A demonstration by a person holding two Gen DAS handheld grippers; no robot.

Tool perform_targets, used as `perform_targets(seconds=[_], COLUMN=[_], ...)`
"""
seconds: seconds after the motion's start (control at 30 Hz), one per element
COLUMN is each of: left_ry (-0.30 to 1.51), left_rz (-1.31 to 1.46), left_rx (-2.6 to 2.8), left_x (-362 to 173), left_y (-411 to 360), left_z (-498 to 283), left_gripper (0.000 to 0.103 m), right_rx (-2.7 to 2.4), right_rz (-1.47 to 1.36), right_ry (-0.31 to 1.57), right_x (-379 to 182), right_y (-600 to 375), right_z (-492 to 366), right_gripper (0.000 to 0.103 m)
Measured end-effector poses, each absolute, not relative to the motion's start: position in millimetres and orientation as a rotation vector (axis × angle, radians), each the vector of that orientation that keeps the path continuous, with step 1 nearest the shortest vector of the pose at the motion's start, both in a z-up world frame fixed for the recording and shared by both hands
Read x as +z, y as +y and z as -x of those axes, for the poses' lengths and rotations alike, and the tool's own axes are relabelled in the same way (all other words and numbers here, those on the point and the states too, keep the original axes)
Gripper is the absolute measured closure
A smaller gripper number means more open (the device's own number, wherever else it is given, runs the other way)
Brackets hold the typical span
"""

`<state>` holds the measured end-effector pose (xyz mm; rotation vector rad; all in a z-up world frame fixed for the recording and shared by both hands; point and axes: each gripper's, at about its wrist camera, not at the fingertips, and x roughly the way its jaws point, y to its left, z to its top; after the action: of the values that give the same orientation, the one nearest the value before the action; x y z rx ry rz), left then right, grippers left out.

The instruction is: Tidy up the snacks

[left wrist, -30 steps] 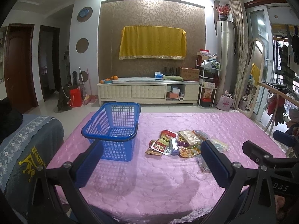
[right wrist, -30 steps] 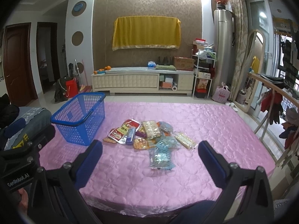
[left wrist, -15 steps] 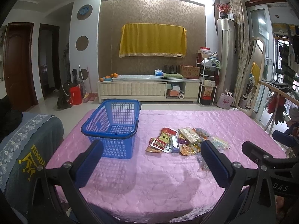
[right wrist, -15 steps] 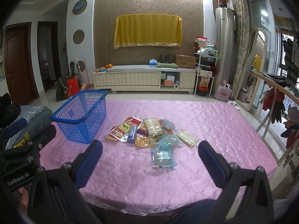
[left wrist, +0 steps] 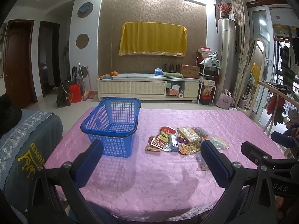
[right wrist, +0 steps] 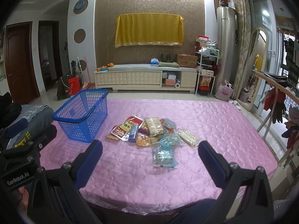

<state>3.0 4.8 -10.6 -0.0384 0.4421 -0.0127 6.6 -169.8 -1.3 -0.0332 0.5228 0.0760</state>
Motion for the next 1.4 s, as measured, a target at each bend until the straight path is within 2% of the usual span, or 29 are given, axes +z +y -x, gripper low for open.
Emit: perform_targets(seconds=[0.53,0.83,0.97,1.13,1.4], left_ry=[0.421,0.465,0.542,0.691,0.911], left_rz=[0.047,-0.009,-0.044,0.004,0.021], left_rx=[-0.048,-0.094,-0.102,-0.152,-0.193], left_x=[7,20,5,-40,-111], left_y=[-4,-37,-55,-77,-116], left_z=[-14,-81,-125,-177,-204], left_gripper=[0.0,0.0,0.0,0.0,0.0], right_rx=[0.052,0.003,-0.013,-0.003,-0.015], right_rz=[0.053,0.083,0.089,0.09,0.046], right_ry=[0.519,0.513,0.558,0.67,0.856], right_x=[17,37,30,3,-63], right_y=[-174,-194,-217,-240,-275], right_z=[-10,-53,-93,-143,-181], right_gripper=[0.0,0.0,0.0,0.0,0.0])
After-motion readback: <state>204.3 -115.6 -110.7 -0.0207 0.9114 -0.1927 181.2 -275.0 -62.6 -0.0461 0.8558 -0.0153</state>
